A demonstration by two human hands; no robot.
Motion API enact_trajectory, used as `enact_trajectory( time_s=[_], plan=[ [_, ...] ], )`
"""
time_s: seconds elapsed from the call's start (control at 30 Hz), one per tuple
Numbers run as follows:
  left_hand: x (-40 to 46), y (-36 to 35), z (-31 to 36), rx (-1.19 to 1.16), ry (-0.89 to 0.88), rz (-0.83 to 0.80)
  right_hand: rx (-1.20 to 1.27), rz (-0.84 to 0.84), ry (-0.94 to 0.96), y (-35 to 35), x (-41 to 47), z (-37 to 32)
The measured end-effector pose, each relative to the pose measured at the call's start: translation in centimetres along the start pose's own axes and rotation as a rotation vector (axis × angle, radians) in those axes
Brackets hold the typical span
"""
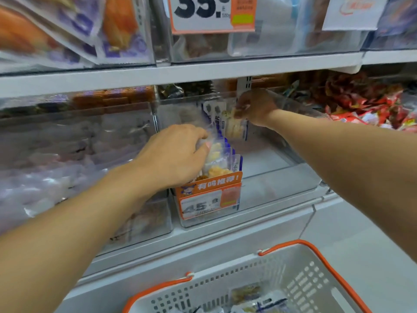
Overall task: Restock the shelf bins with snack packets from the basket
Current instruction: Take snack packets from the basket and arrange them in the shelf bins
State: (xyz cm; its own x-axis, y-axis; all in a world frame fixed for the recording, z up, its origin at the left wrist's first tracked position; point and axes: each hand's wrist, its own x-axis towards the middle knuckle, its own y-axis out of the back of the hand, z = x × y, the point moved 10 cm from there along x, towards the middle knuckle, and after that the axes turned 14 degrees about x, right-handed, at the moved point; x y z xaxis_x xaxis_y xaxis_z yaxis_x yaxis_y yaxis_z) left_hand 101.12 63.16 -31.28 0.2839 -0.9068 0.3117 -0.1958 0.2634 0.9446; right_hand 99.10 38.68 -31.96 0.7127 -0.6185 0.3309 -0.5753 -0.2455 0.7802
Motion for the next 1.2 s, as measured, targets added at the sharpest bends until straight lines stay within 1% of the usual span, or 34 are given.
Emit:
enact_trajectory(
  time_s=[0.13, 0.2, 0.27, 0.3, 0.37, 0.5, 0.6, 0.67, 0.8, 0.87, 0.93, 1.0, 1.03, 1.07, 1.13, 1.17, 1.2],
  plan=[
    [-0.2, 0.0, 0.0, -0.003, 0.012, 0.010, 0.086, 0.052, 0.010, -1.6, 1.0, 1.0],
    [-0.3, 0.1, 0.1, -0.007, 0.014, 0.020, 0.132, 0.127, -0.072, -1.8, 1.6, 2.6],
    [-0.4, 0.3, 0.1, -0.016, 0.016, 0.030, 0.272, 0.209, -0.134, -1.9, 1.9, 3.8],
    [-0.4, 0.3, 0.1, -0.020, 0.014, 0.035, 0.342, 0.214, -0.134, -2.2, 2.1, 4.2],
    [-0.4, 0.3, 0.1, -0.028, 0.014, 0.035, 0.411, 0.172, -0.148, -3.0, 2.5, 4.7],
    [-0.4, 0.3, 0.1, -0.035, 0.018, 0.038, 0.459, 0.088, -0.226, -4.9, 3.3, 5.3],
    [-0.4, 0.4, 0.2, -0.035, 0.018, 0.038, 0.412, 0.041, -0.224, -5.5, 3.3, 4.1],
    [-0.4, 0.4, 0.2, -0.045, 0.019, 0.036, 0.393, 0.059, -0.246, -5.2, 3.1, 3.7],
    [-0.4, 0.3, 0.1, -0.049, 0.020, 0.025, 0.449, 0.024, -0.310, -5.0, 3.0, 4.4],
    [-0.3, 0.3, 0.1, -0.058, 0.023, 0.019, 0.408, 0.021, -0.335, -4.4, 2.3, 4.5],
    [-0.1, 0.1, -0.1, -0.111, 0.035, 0.015, 0.373, 0.063, -0.342, -3.0, 1.3, 4.1],
    [-0.3, 0.9, -0.4, -0.249, 0.063, 0.054, 0.343, 0.099, -0.297, -0.9, -0.4, 2.8],
    [-0.7, 2.1, -0.1, -0.307, 0.051, 0.113, 0.313, 0.143, -0.233, 0.7, -1.5, 1.6],
    [-1.5, 3.8, 0.7, -0.324, 0.002, 0.203, 0.280, 0.224, -0.139, 2.7, -3.2, 0.1],
    [-3.9, 6.9, 4.1, -0.319, -0.175, 0.377, 0.210, 0.473, 0.066, 7.1, -9.3, -3.1],
    [-5.5, 7.1, 6.3, -0.341, -0.272, 0.382, 0.208, 0.569, 0.169, 8.4, -13.4, -4.6],
    [-6.7, 6.1, 8.6, -0.362, -0.360, 0.318, 0.247, 0.607, 0.254, 8.7, -17.3, -5.5]
  ],
)
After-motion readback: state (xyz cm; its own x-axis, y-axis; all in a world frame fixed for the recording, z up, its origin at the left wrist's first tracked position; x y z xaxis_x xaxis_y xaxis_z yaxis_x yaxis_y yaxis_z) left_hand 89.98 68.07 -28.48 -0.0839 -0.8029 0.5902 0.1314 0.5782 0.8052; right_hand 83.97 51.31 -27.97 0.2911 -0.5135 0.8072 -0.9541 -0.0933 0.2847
